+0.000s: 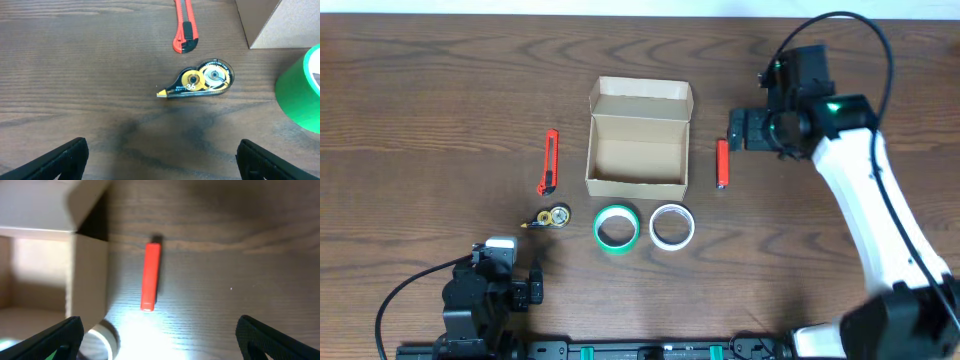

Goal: Pack container
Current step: 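Reach the right gripper to the red stapler and grasp it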

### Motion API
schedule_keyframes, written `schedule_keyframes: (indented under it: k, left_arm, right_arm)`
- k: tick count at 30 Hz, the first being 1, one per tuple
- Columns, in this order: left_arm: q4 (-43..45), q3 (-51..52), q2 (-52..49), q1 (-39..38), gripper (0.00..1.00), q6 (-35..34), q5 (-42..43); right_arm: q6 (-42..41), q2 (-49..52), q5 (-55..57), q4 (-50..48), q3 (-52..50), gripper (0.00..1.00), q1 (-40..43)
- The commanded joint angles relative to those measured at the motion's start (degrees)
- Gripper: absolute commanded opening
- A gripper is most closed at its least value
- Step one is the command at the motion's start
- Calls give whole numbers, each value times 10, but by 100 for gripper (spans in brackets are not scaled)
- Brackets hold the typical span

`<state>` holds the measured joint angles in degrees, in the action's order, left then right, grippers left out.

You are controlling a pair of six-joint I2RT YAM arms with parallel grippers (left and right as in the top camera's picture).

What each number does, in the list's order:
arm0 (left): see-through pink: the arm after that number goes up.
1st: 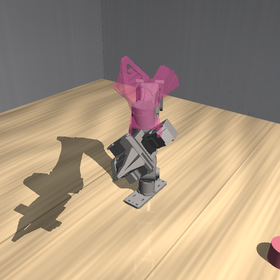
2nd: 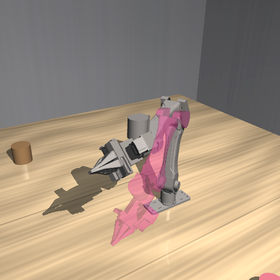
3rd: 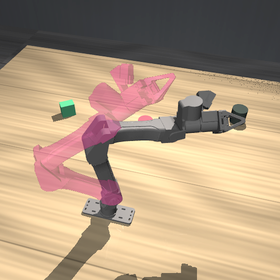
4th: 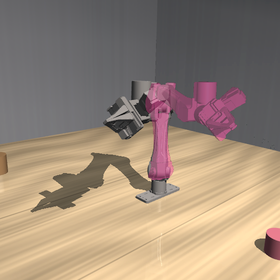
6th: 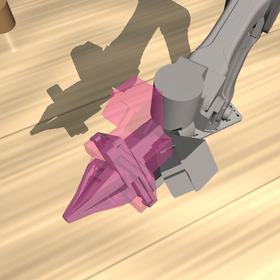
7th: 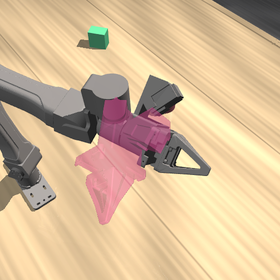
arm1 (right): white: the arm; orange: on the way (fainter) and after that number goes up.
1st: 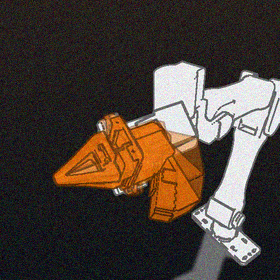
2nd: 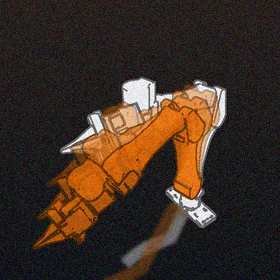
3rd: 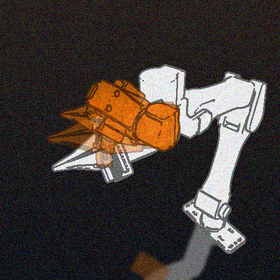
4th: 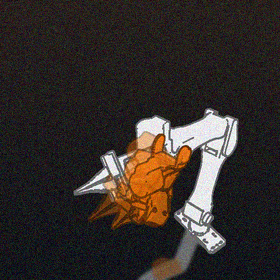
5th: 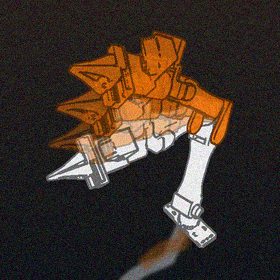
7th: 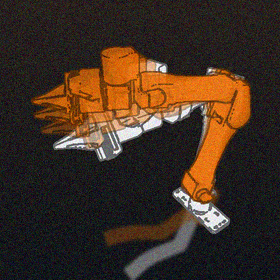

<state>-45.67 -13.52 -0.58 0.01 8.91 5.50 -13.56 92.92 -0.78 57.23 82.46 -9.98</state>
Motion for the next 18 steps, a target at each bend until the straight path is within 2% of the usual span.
schedule_keyframes:
  k: [1, 11, 18]
  left_arm:
    - [-2, 3, 4, 4, 95, 5, -10]
    - [-2, 3, 4, 4, 95, 5, -11]
    - [-2, 3, 4, 4, 96, 5, -10]
  right_arm:
    - [-47, 37, 23, -9, 12, 99, -5]
    - [-46, 137, 16, -9, 9, 99, -7]
    - [-16, 180, -23, -71, -2, 99, -14]
